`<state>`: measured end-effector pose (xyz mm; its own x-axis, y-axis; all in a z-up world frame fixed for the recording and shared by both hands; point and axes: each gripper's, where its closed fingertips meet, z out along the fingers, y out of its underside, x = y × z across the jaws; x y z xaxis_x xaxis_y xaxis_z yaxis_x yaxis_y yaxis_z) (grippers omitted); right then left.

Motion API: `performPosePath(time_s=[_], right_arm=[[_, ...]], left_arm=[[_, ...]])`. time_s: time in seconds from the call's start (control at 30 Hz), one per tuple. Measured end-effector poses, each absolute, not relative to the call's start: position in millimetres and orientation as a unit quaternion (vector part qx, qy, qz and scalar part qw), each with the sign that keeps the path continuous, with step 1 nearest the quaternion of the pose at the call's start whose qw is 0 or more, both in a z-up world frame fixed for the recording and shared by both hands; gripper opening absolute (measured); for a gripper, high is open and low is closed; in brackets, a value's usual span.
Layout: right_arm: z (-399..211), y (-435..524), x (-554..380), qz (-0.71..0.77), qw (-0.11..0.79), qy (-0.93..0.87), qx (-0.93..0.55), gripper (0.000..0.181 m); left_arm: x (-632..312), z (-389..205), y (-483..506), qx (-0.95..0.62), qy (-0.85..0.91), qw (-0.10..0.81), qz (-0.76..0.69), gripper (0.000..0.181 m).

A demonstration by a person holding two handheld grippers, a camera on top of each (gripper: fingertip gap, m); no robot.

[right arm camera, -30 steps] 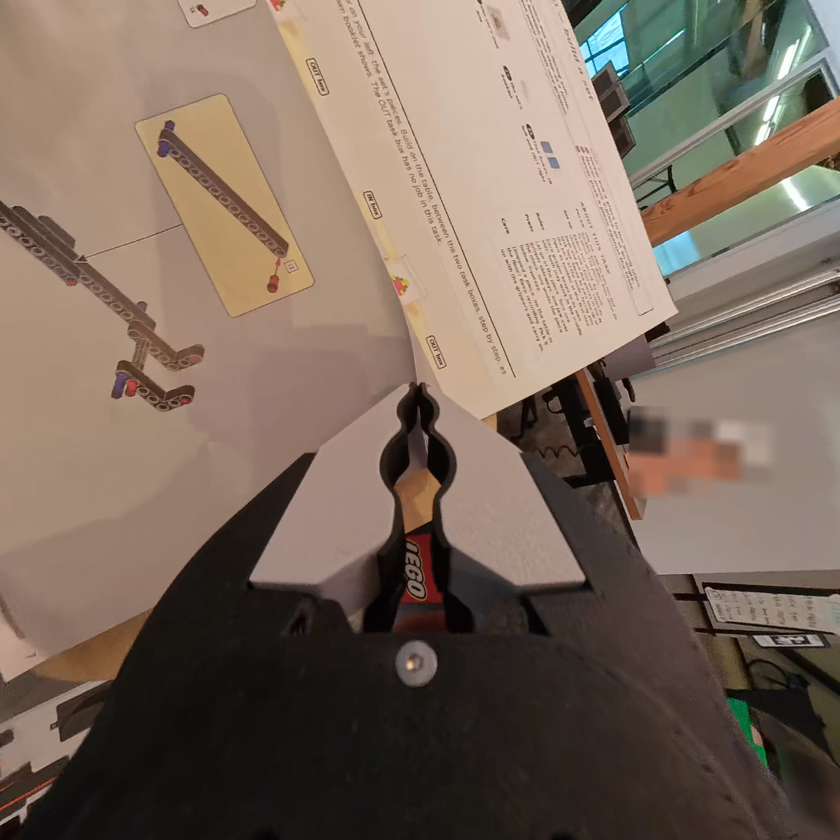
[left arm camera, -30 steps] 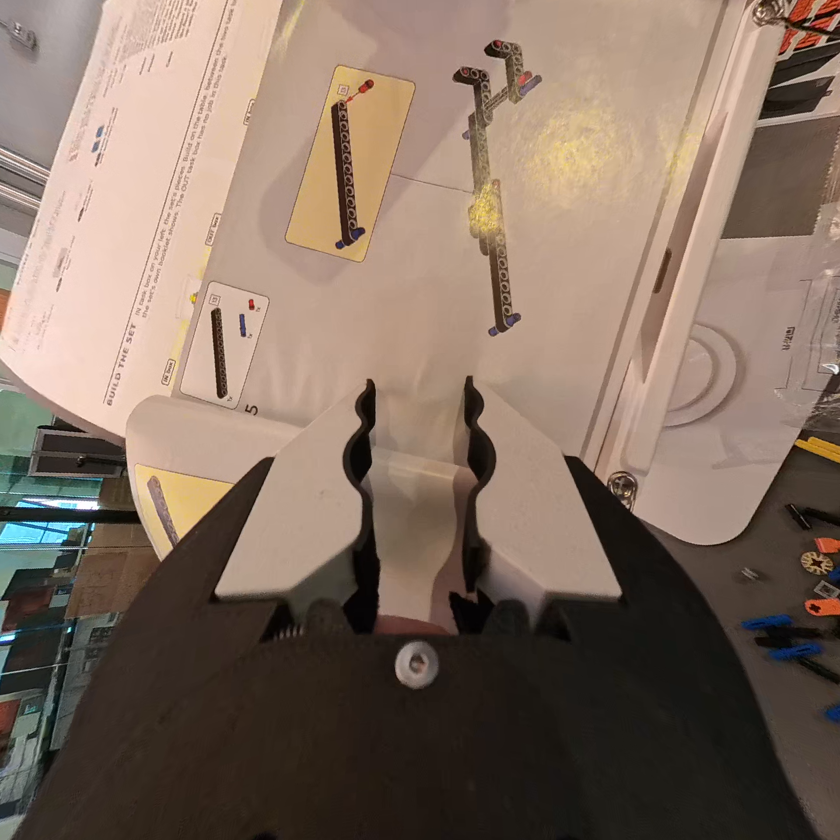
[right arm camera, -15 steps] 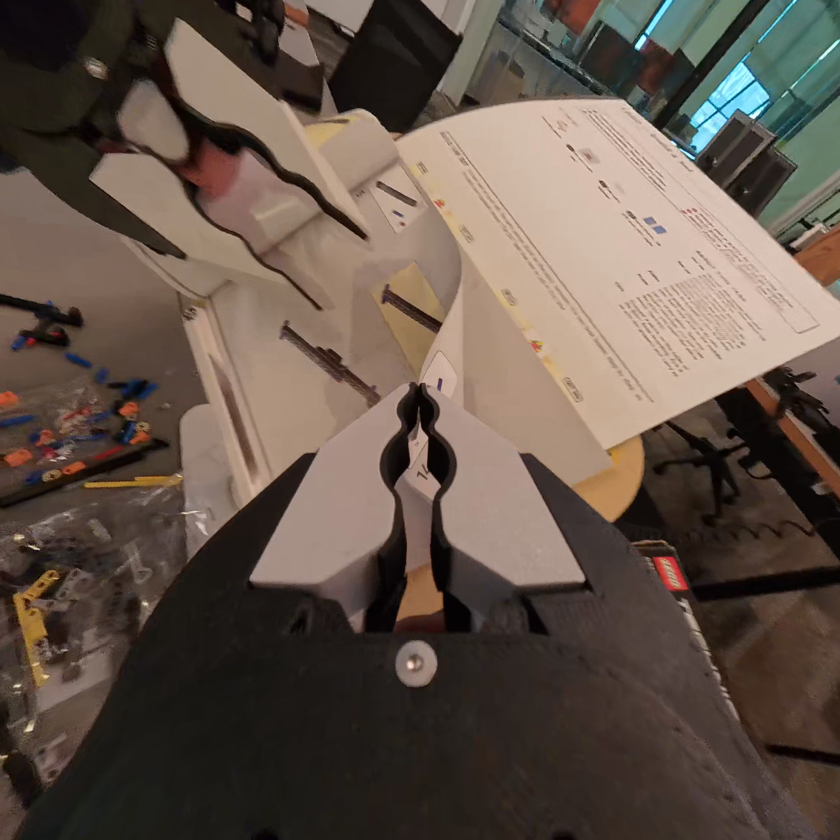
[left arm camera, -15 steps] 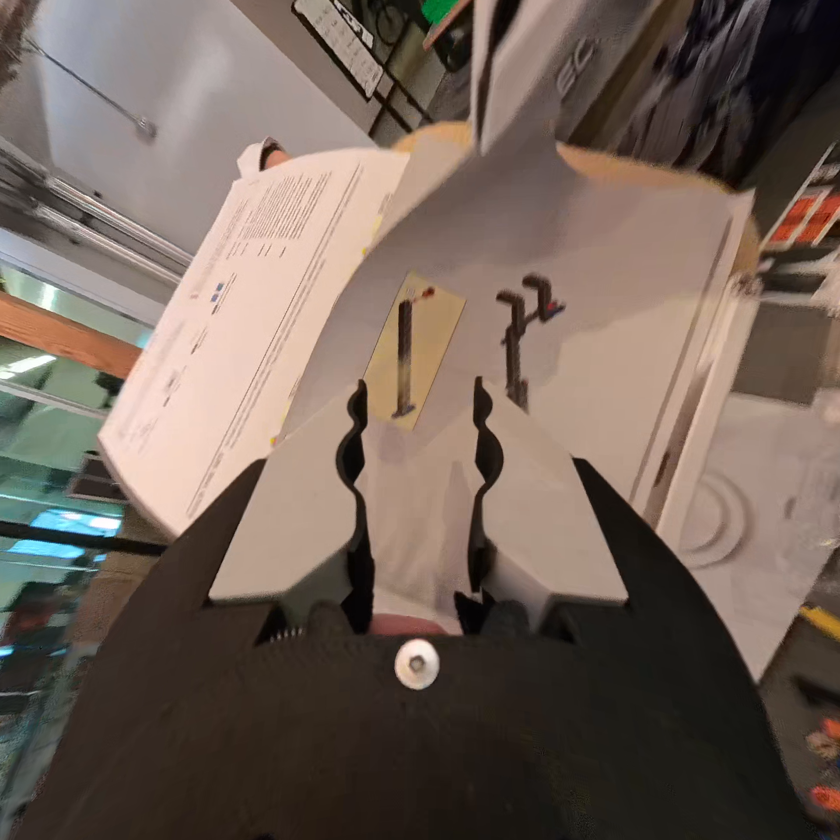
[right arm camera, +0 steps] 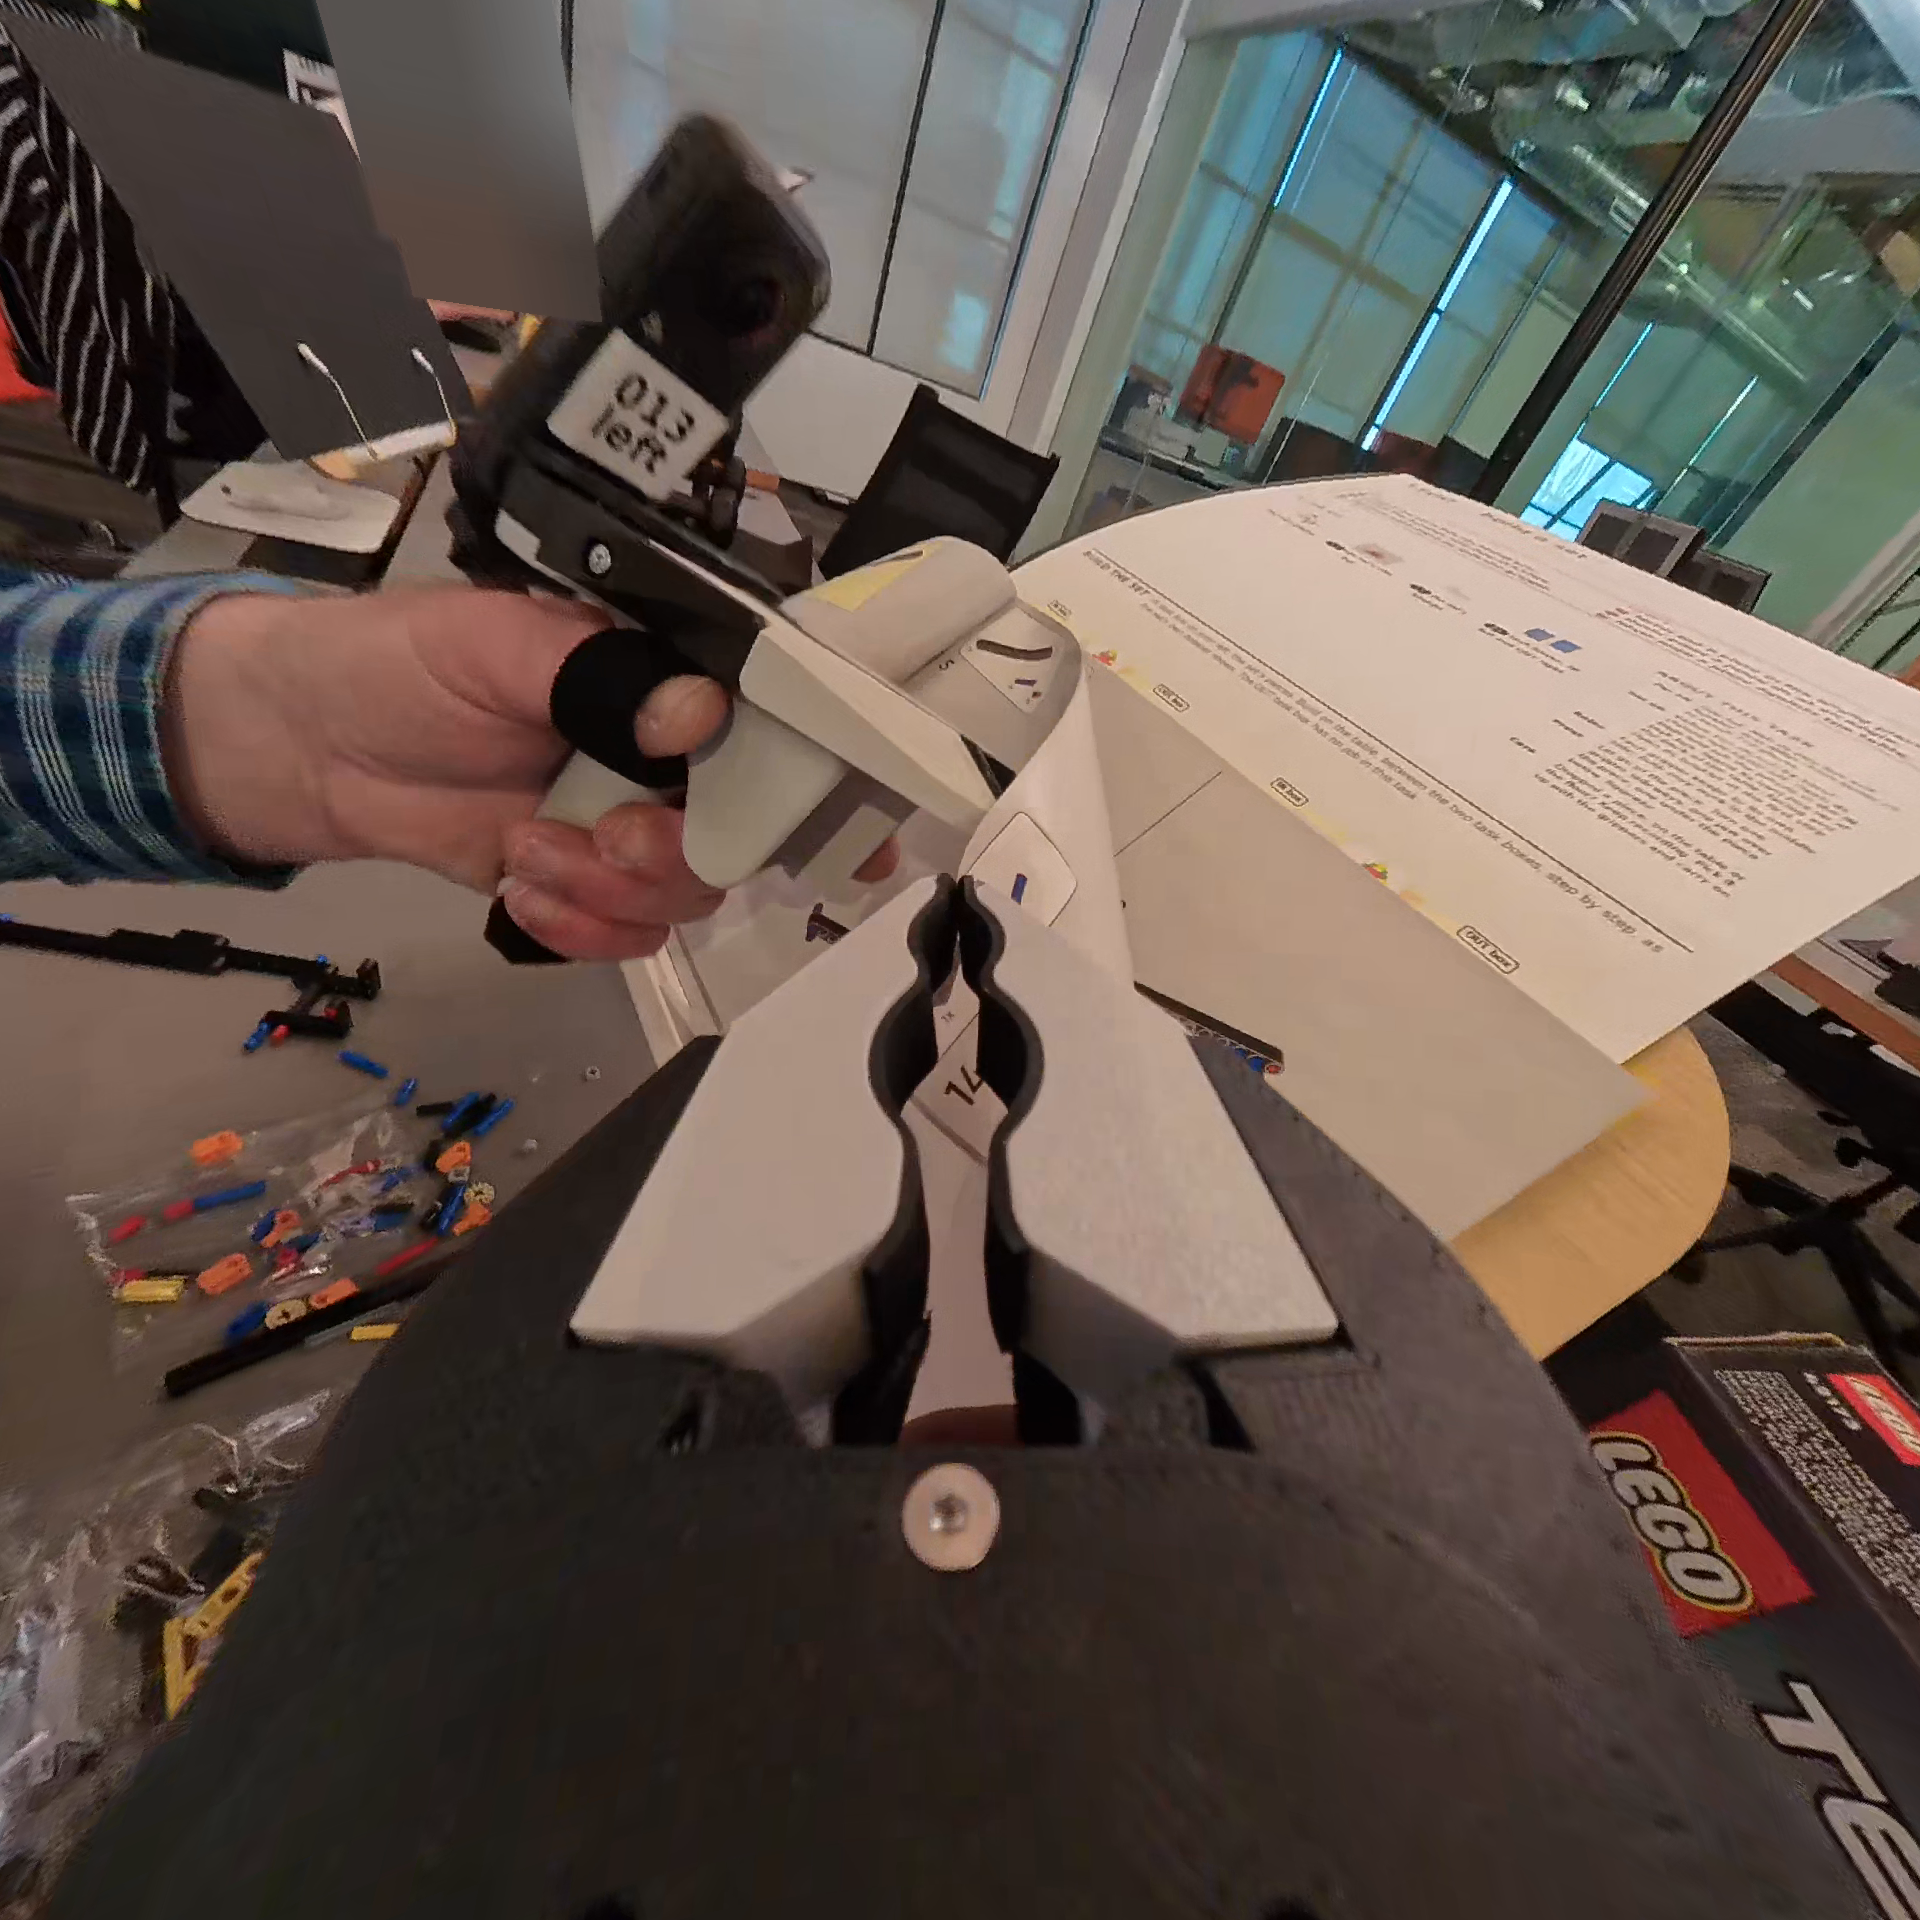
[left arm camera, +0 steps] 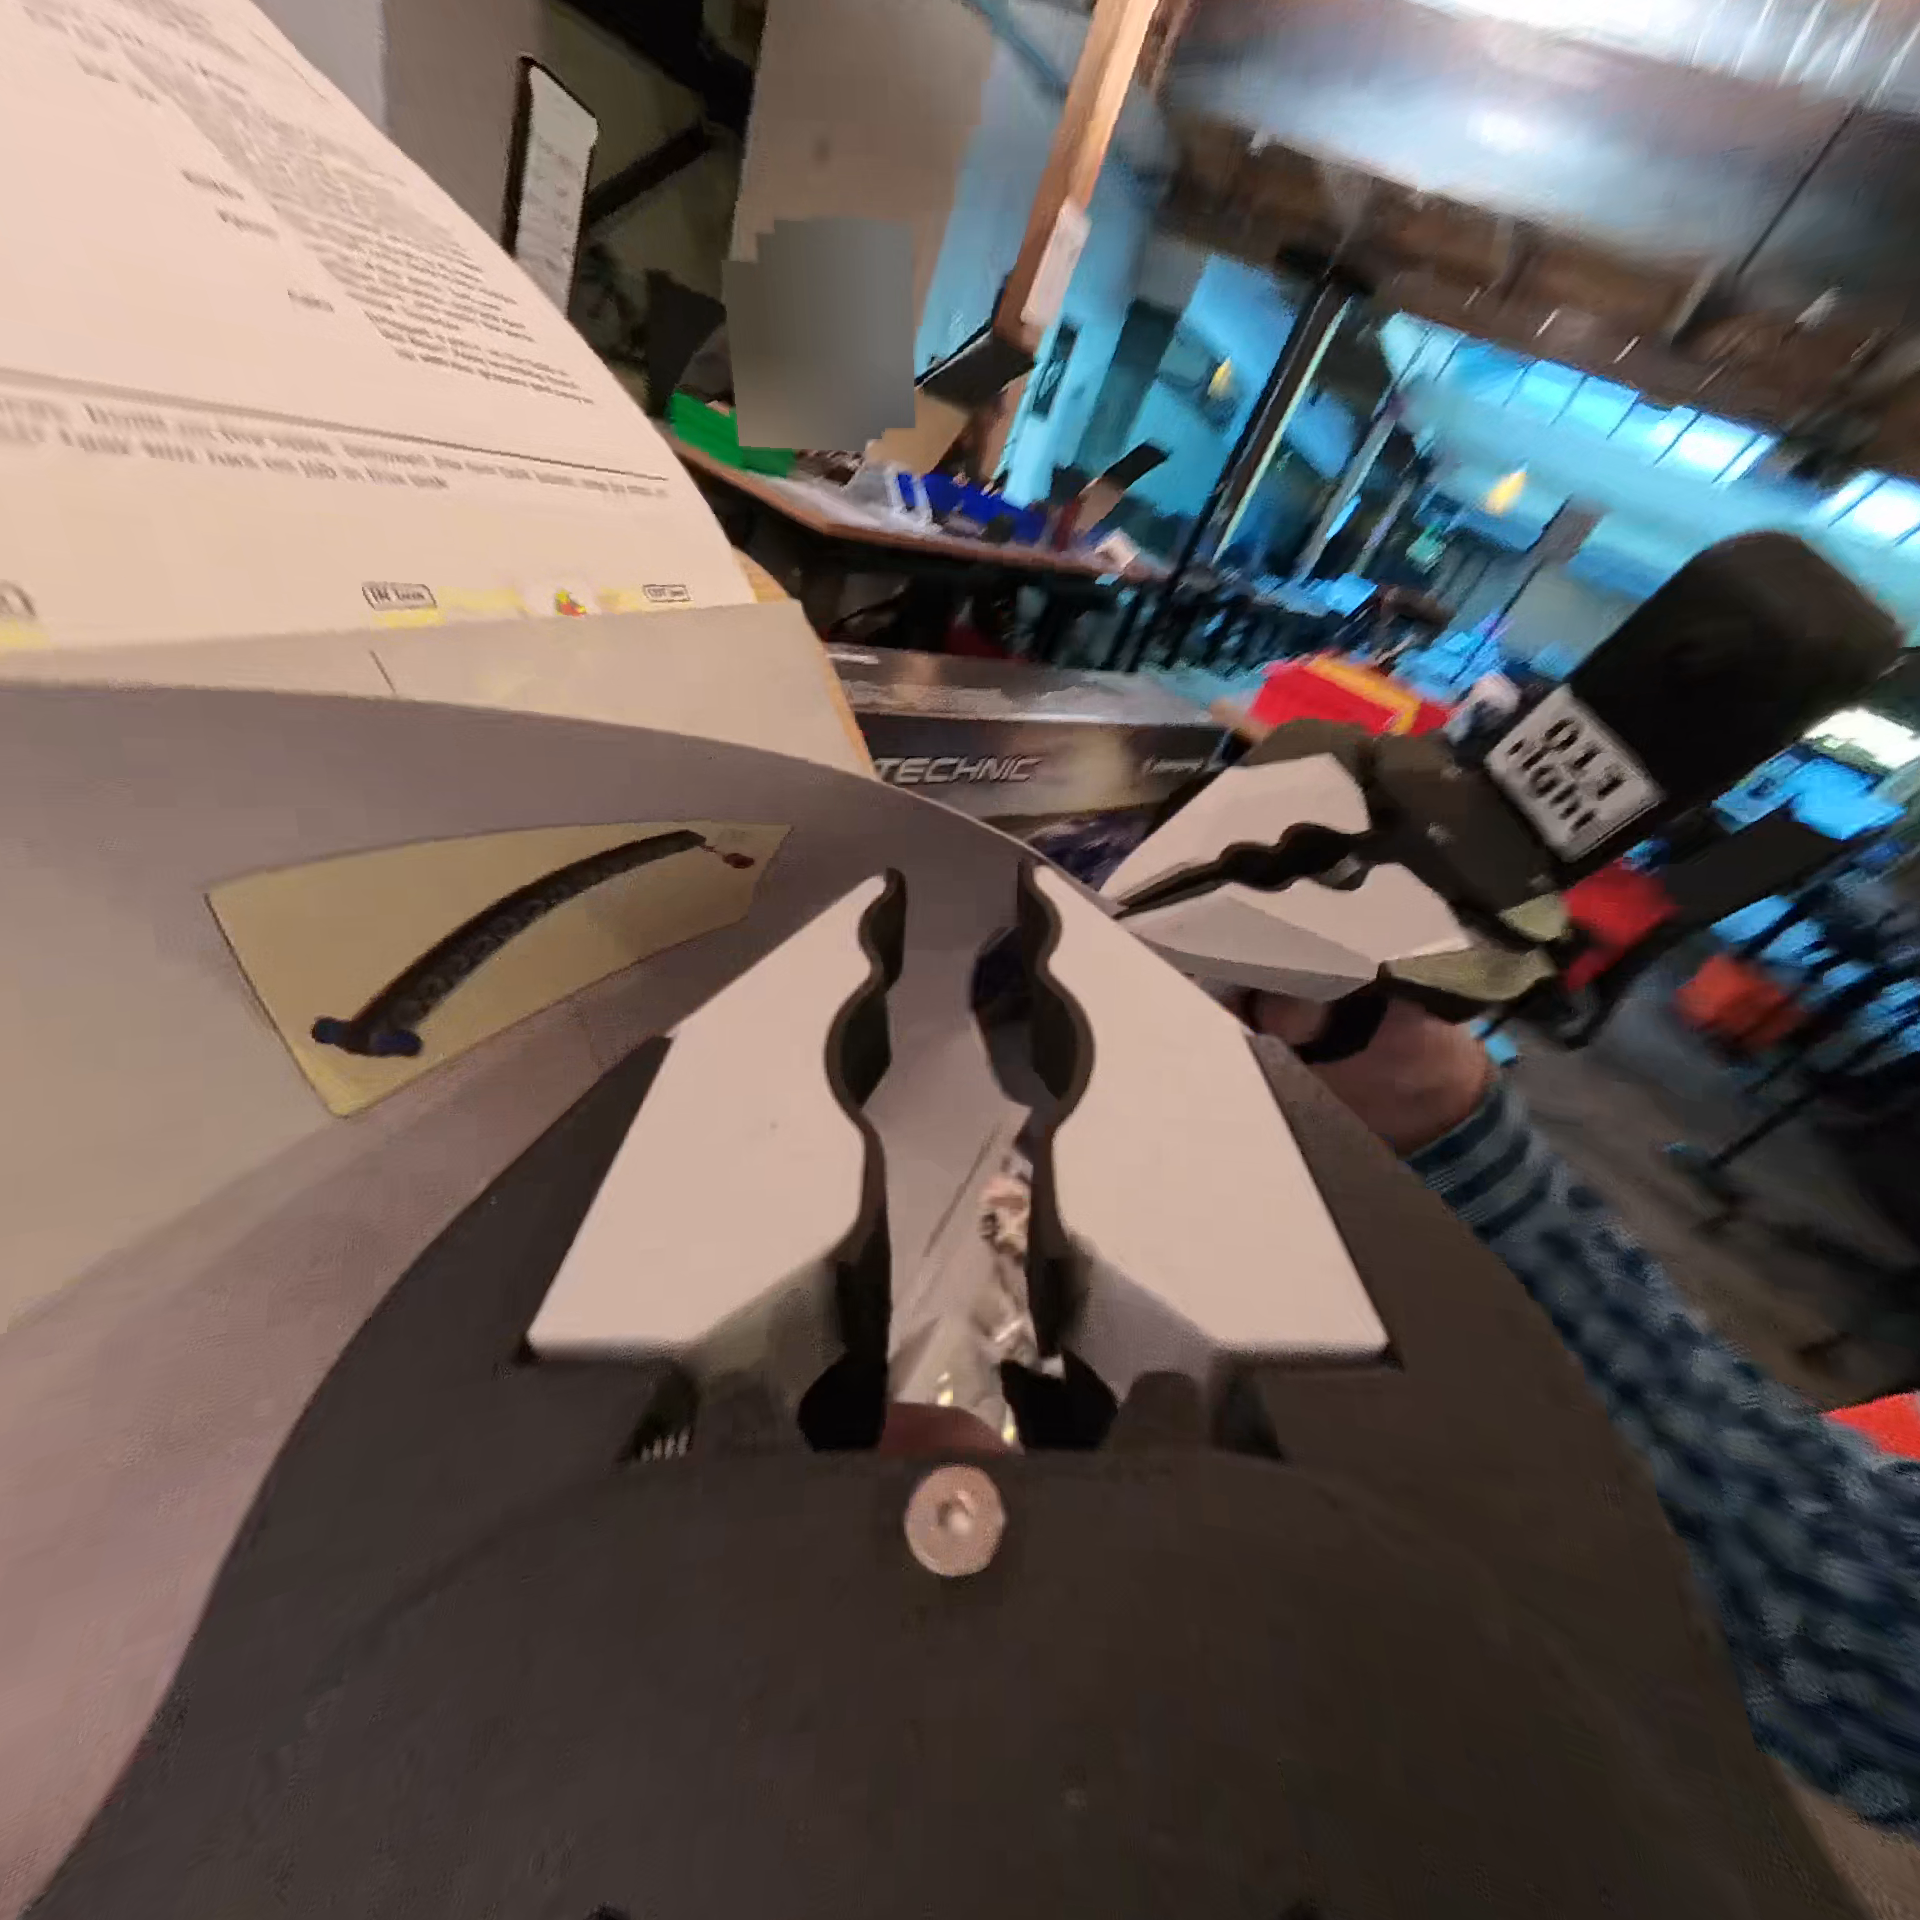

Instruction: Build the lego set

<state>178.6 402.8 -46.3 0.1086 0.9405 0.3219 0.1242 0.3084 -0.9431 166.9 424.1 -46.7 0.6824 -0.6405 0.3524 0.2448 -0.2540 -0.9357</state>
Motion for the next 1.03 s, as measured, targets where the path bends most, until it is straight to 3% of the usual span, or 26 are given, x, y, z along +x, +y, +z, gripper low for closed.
performPosePath(time_s=[0.03, 0.23, 0.43, 0.7, 0.9, 1.03], right_arm=[[-45.0, 402.3, 179.6, 0.359, 0.579, -0.563, -0.469, 0.0], [-44.0, 402.6, 181.7, 0.365, 0.582, -0.557, -0.467, 0.0], [-43.0, 402.6, 182.5, 0.378, 0.579, -0.551, -0.467, 0.0], [-39.4, 403.3, 182.6, 0.386, 0.582, -0.543, -0.465, 0.0], [-35.9, 410.2, 200.7, 0.348, 0.603, -0.55, -0.461, 0.017], [-34.4, 409.4, 204.5, 0.345, 0.604, -0.554, -0.457, 0.0]], left_arm=[[167.2, -44.9, 423.1, -0.687, 0.13, 0.593, -0.399, 0.02], [167.8, -32.2, 415.2, -0.628, 0.101, 0.591, -0.495, 0.019], [172.4, -31.7, 413.6, -0.618, 0.1, 0.591, -0.509, 0.005], [171.6, -29.8, 412.2, -0.599, 0.102, 0.604, -0.515, 0.0], [169.1, -23.2, 409.5, -0.593, 0.12, 0.606, -0.516, 0.0], [171.4, -21.3, 408.9, -0.586, 0.125, 0.604, -0.525, 0.0]])
